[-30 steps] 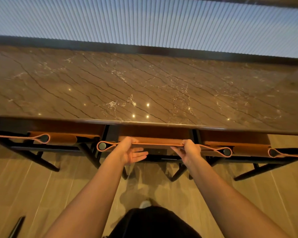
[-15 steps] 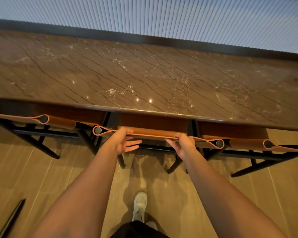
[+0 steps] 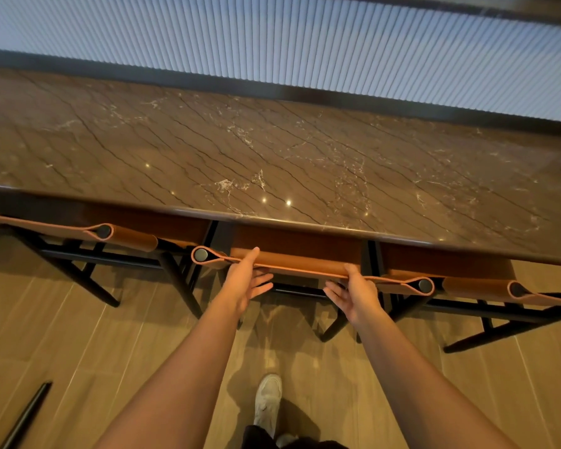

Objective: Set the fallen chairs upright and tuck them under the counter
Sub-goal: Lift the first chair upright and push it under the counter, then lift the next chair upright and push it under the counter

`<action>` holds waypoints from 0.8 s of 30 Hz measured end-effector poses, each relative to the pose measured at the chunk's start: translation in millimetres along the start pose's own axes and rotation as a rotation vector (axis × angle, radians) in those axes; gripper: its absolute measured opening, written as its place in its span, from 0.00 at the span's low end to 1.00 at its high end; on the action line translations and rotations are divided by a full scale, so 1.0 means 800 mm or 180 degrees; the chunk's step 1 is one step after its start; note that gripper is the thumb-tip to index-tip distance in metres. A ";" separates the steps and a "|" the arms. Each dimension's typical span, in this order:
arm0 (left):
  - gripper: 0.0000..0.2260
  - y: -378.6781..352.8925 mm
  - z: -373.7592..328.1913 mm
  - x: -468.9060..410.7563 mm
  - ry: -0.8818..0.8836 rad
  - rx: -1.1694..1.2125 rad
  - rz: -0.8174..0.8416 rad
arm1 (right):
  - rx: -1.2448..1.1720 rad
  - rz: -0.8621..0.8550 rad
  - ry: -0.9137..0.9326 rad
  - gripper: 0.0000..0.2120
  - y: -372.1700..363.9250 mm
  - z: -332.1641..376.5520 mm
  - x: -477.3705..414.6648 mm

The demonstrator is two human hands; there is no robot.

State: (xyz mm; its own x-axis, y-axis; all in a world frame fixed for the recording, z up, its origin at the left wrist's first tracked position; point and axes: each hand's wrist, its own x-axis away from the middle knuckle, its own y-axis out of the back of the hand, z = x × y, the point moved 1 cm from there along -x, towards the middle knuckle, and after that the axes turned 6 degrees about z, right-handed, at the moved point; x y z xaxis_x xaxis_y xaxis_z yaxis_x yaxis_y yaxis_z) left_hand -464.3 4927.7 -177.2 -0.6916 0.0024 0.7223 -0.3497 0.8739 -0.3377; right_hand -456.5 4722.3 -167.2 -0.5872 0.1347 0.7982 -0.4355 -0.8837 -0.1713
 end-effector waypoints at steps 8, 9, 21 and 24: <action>0.19 0.012 0.028 0.076 -0.0873 0.0831 -0.0148 | 0.0640 0.0895 0.0215 0.25 0.015 -0.027 0.043; 0.19 0.014 0.034 0.089 -0.0961 0.0957 -0.0181 | 0.0714 0.0999 0.0261 0.25 0.014 -0.029 0.050; 0.18 0.088 0.119 0.268 -0.1880 0.1669 -0.0980 | 0.1659 0.2440 0.0337 0.16 -0.028 -0.093 0.179; 0.19 0.125 0.139 0.316 -0.2117 0.1830 -0.1243 | 0.1902 0.2700 0.0250 0.14 -0.050 -0.128 0.211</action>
State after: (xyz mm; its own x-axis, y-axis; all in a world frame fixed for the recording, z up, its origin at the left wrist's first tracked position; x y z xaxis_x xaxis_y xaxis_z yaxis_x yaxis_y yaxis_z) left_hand -744.0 4961.4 -95.5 -0.6157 -0.6691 0.4162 -0.7654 0.3822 -0.5178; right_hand -607.8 4826.1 -84.8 -0.5949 -0.6249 0.5055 0.5377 -0.7769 -0.3276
